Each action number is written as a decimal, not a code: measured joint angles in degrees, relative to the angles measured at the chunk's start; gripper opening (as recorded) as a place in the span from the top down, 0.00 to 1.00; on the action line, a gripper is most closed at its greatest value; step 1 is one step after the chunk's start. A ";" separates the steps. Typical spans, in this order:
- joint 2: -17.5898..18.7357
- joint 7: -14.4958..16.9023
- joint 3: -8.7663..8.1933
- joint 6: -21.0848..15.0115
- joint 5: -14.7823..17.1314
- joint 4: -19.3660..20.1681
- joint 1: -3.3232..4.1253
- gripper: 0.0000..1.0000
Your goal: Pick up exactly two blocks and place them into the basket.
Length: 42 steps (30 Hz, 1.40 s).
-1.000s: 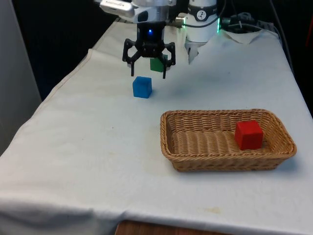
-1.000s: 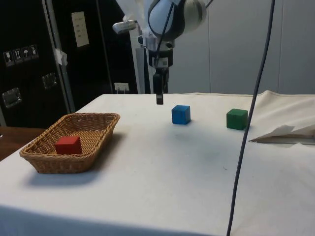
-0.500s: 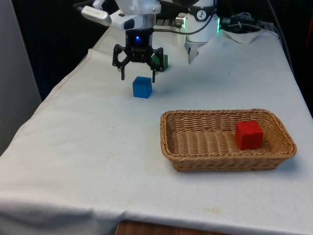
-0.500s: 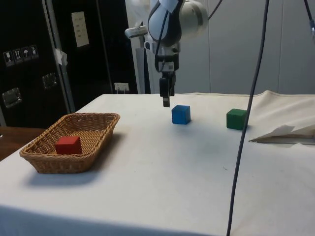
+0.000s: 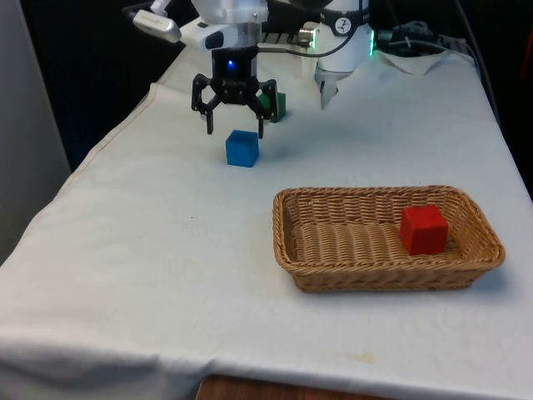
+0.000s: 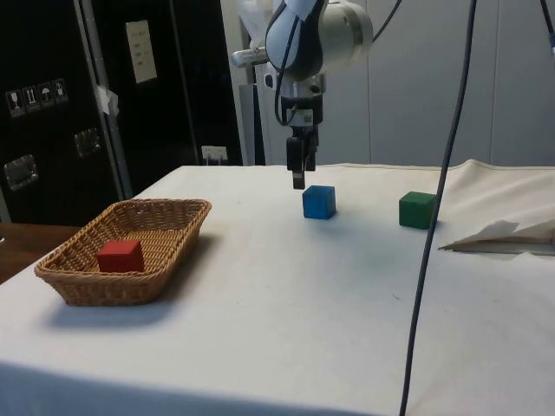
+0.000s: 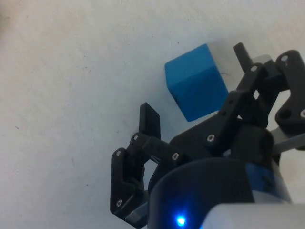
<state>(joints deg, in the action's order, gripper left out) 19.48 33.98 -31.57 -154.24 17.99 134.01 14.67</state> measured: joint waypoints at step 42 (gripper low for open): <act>3.32 -1.49 -1.32 -3.32 2.58 2.58 -0.17 0.75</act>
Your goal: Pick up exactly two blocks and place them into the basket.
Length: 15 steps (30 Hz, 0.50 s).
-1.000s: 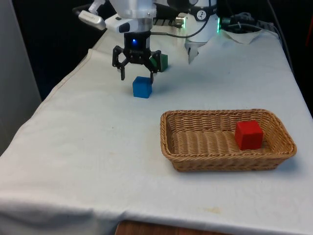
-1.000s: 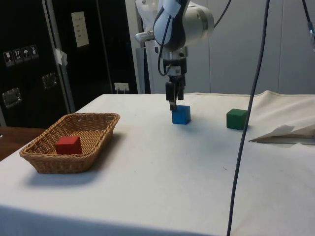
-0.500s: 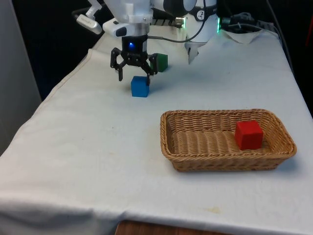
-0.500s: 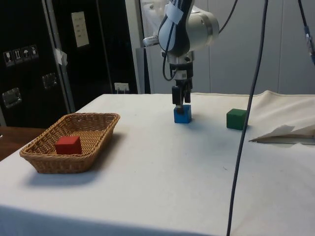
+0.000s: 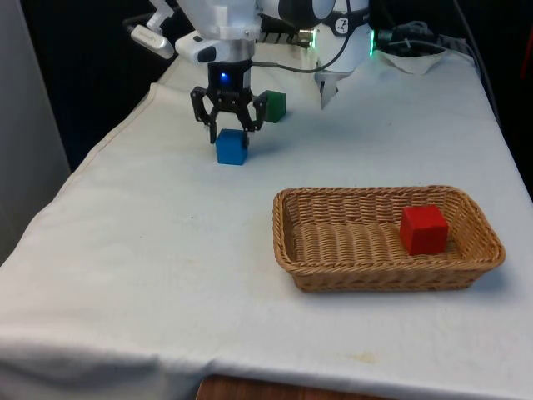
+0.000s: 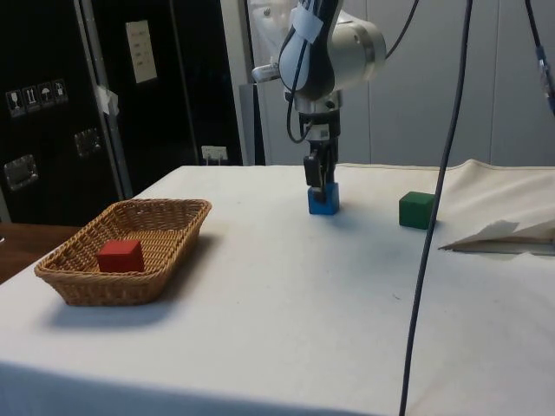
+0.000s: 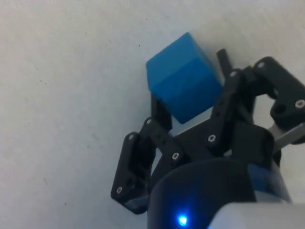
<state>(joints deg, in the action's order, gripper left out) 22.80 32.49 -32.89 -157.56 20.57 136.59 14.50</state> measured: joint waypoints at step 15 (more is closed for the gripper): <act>-0.46 -0.23 0.06 0.06 0.06 -0.46 0.29 0.98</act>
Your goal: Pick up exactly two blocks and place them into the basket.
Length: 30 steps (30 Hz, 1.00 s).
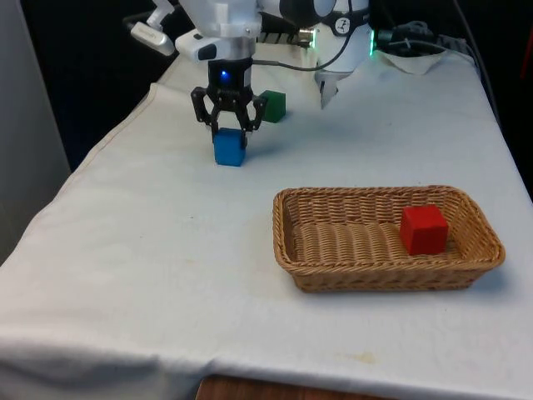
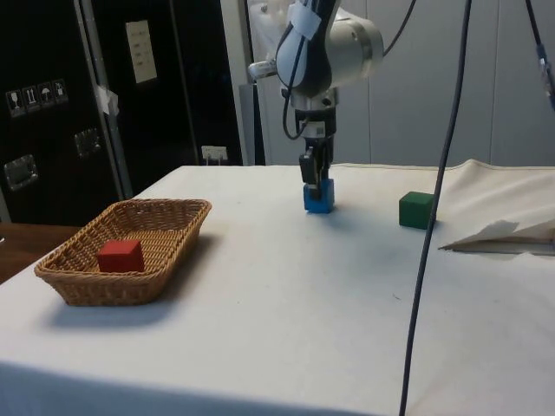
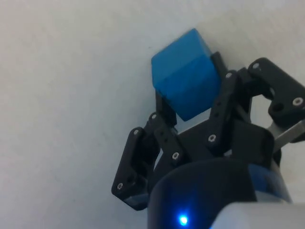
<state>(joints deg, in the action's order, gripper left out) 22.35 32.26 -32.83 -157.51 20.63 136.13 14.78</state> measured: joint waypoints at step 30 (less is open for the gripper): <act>-5.44 -5.39 0.11 12.66 -4.35 -11.34 2.46 0.98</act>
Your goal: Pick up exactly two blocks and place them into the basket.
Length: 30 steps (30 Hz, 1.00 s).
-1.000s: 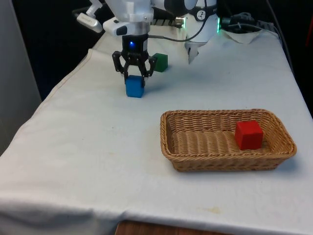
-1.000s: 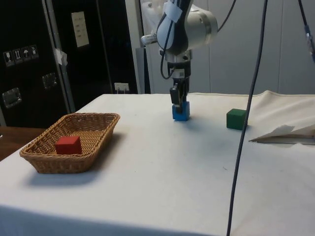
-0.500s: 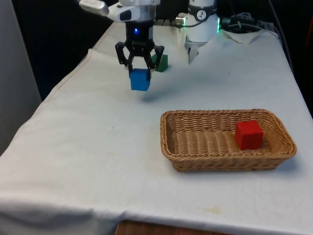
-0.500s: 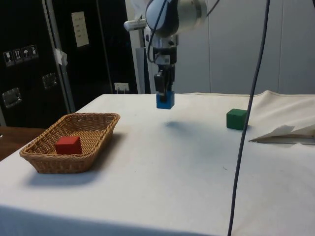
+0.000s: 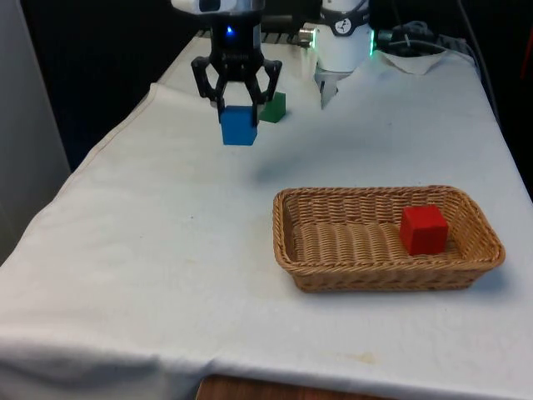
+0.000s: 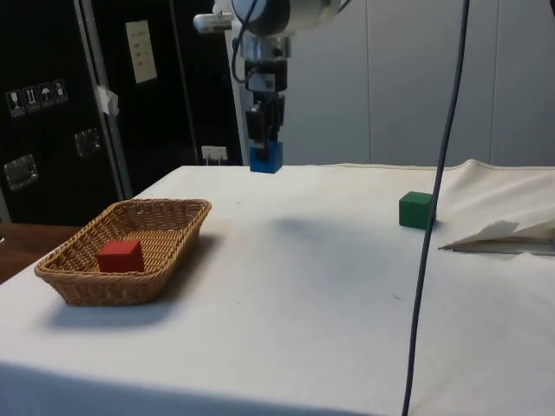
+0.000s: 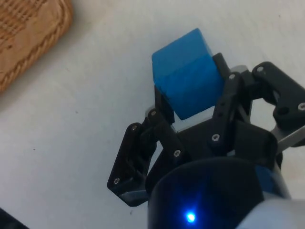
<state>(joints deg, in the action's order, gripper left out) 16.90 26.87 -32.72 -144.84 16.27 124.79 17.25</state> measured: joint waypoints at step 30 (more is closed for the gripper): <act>7.05 -4.35 2.18 7.56 -0.06 -17.19 0.52 0.98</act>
<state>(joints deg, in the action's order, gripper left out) 23.95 22.52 -30.54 -137.28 16.21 107.60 17.76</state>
